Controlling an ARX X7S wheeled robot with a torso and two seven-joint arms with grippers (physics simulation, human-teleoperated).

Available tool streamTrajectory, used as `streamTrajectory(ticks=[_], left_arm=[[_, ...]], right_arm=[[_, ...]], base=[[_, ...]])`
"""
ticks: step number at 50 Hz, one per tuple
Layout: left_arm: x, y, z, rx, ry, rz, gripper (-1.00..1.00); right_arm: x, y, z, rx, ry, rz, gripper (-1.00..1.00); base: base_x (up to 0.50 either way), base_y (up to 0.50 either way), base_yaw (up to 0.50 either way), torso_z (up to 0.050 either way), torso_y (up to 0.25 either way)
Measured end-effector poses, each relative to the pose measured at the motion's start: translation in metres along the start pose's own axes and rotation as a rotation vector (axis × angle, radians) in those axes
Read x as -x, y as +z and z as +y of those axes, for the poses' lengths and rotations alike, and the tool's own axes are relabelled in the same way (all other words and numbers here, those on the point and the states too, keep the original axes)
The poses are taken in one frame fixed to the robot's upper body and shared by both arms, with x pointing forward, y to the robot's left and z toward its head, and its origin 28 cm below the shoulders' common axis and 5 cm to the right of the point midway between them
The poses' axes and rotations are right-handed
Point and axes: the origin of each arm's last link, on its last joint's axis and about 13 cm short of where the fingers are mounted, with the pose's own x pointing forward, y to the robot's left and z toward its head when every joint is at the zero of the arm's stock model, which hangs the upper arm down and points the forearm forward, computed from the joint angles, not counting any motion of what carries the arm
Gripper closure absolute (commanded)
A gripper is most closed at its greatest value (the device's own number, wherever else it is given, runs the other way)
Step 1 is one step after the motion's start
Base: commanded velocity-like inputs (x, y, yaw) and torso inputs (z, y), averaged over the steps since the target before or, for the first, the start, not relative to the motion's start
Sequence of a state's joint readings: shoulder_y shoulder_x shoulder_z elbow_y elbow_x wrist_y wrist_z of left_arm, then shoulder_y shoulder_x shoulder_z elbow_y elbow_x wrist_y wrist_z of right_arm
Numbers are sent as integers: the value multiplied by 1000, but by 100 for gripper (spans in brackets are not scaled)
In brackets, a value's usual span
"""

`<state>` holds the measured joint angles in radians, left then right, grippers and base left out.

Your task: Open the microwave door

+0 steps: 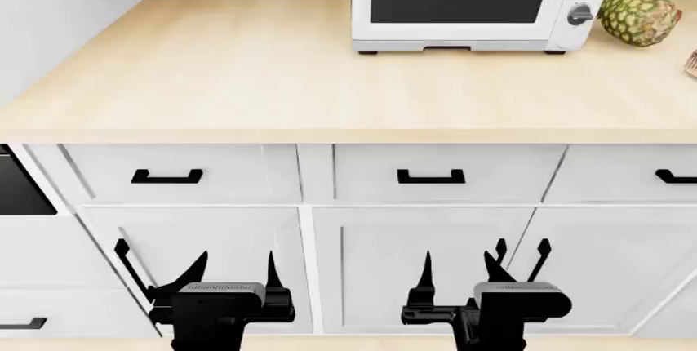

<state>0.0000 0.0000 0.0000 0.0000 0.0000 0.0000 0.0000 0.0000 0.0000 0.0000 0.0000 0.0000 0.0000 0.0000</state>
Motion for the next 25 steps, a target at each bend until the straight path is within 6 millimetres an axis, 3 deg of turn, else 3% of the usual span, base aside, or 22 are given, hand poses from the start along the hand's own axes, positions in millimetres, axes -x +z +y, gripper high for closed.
streamTrajectory(ticks=[8, 16, 25], left_arm=[[0, 2, -1, 6, 4, 1, -100], [2, 17, 0, -3, 19, -15, -100], [4, 53, 6, -17, 55, -49, -100]], right_arm=[[1, 0, 0, 5, 2, -4, -100], [2, 9, -1, 19, -3, -20, -100], [3, 35, -7, 32, -18, -53, -100]], base=[[0, 0, 0, 0, 0], [0, 0, 0, 50, 0], [0, 0, 0, 50, 0]])
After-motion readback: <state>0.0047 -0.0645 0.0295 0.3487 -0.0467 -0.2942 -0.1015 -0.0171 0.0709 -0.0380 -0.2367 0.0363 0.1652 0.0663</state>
